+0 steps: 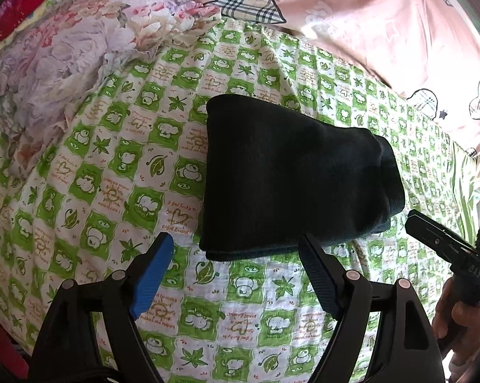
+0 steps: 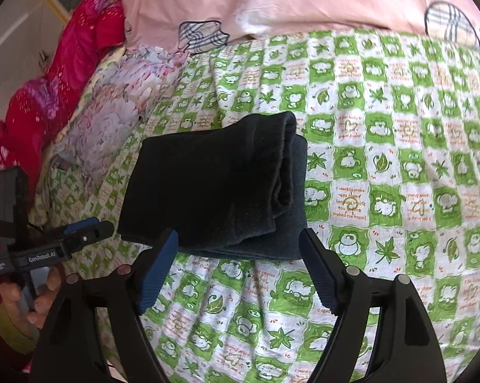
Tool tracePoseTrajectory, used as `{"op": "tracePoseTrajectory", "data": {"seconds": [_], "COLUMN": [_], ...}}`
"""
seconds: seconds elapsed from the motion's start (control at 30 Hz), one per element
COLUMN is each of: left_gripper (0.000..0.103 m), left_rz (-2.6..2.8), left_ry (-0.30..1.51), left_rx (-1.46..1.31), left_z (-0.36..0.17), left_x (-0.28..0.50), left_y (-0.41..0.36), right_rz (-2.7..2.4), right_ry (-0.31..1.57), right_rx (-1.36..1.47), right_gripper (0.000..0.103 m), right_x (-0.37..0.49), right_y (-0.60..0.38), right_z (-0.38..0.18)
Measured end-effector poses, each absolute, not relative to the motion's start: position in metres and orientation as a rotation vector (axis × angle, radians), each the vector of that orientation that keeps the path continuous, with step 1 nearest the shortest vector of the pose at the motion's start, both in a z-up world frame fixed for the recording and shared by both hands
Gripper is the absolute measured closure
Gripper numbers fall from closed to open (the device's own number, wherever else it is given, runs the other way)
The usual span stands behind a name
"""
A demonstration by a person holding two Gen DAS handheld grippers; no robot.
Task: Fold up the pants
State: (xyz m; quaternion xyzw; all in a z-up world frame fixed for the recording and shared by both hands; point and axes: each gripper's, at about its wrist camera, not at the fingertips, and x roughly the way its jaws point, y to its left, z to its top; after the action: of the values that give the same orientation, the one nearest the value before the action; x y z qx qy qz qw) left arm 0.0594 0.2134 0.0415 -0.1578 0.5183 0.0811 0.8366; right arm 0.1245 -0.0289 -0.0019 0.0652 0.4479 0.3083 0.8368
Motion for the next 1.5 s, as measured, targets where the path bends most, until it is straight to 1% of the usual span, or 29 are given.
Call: {"op": "tracePoseTrajectory", "data": {"seconds": [0.17, 0.33, 0.57, 0.73, 0.93, 1.23, 1.5], "left_gripper": [0.022, 0.021, 0.021, 0.019, 0.019, 0.018, 0.017], "left_rz": [0.199, 0.232, 0.263, 0.262, 0.28, 0.309, 0.318], "left_ry": [1.061, 1.003, 0.93, 0.92, 0.899, 0.88, 0.883], "left_rx": [-0.307, -0.249, -0.171, -0.143, -0.128, -0.092, -0.078], "left_z": [0.047, 0.056, 0.068, 0.069, 0.065, 0.053, 0.042], "left_x": [0.05, 0.044, 0.036, 0.034, 0.029, 0.023, 0.02], "left_y": [0.205, 0.194, 0.182, 0.175, 0.172, 0.169, 0.167], "right_rz": [0.641, 0.64, 0.63, 0.607, 0.574, 0.558, 0.553], "right_ry": [0.873, 0.8, 0.746, 0.733, 0.734, 0.69, 0.706], "right_rx": [0.046, -0.009, -0.063, -0.062, -0.043, -0.088, -0.075], "right_gripper": [0.022, 0.017, 0.016, 0.014, 0.014, 0.014, 0.014], "right_x": [0.109, 0.097, 0.086, 0.083, 0.084, 0.075, 0.076], "right_y": [-0.021, -0.016, -0.011, -0.01, -0.011, -0.001, 0.004], "right_z": [0.006, 0.014, 0.019, 0.017, 0.01, -0.006, -0.018]}}
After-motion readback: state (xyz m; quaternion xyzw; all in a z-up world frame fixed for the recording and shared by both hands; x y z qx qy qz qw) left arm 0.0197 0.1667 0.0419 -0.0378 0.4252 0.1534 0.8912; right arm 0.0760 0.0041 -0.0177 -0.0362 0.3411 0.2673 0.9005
